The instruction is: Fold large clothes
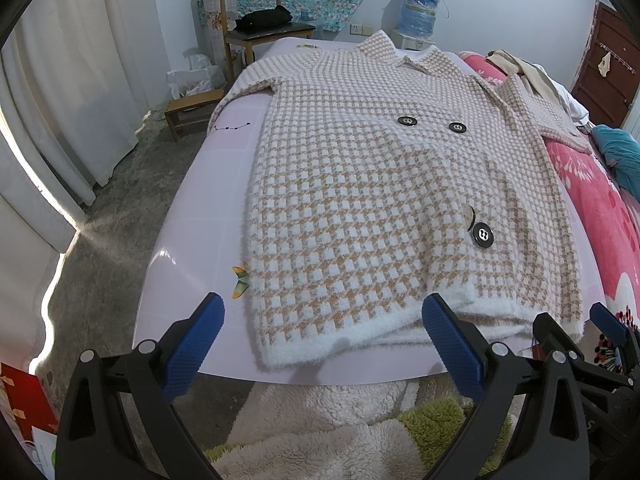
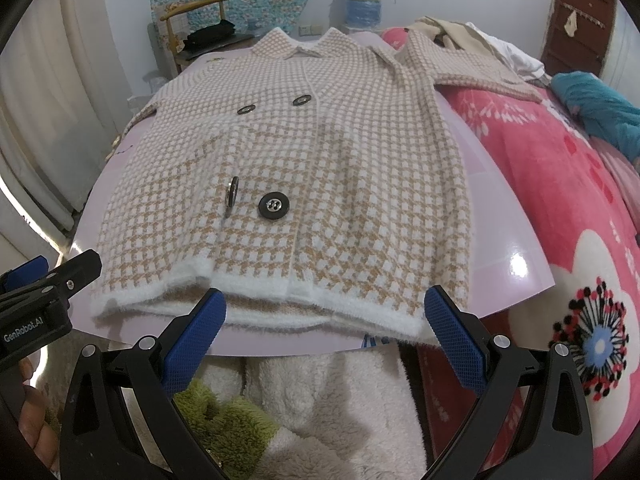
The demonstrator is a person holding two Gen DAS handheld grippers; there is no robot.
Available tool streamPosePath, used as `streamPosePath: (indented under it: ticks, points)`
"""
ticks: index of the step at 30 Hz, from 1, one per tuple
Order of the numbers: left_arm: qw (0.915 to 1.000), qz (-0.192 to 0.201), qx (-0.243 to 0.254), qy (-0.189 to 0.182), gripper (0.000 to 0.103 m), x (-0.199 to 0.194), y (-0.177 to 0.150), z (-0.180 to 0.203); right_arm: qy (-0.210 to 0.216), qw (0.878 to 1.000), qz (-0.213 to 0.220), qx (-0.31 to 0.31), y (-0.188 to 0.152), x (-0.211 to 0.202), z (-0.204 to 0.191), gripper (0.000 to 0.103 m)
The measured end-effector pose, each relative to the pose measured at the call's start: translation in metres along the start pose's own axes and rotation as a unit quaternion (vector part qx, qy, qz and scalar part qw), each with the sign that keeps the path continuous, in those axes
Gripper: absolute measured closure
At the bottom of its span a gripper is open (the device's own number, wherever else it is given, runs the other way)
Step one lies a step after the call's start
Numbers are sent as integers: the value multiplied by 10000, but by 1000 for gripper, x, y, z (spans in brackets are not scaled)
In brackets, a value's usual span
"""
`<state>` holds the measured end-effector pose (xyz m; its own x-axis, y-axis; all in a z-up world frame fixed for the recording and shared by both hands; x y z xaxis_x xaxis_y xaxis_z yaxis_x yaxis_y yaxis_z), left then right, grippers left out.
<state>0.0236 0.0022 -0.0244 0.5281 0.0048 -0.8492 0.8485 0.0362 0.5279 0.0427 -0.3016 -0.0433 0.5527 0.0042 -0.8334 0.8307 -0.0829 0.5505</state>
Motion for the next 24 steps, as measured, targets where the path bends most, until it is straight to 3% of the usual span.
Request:
streamPosePath:
  ticks: [24]
  points:
    - [10000, 49, 0, -23, 6, 16, 19, -14, -284, 9994, 52, -173, 23, 13, -2, 8]
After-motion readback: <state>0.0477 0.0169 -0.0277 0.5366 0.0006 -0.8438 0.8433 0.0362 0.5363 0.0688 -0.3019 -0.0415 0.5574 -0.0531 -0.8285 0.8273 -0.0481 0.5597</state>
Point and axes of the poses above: each gripper's, at about its wrist camera, not at the fingertips, and x roughly the way its jaws point, z to its right, y to its top, the point moved 4 cm from there along x, roughly the way its jaws point, and after that the axes turned 1 degree about -z, right-handed, at the moved point
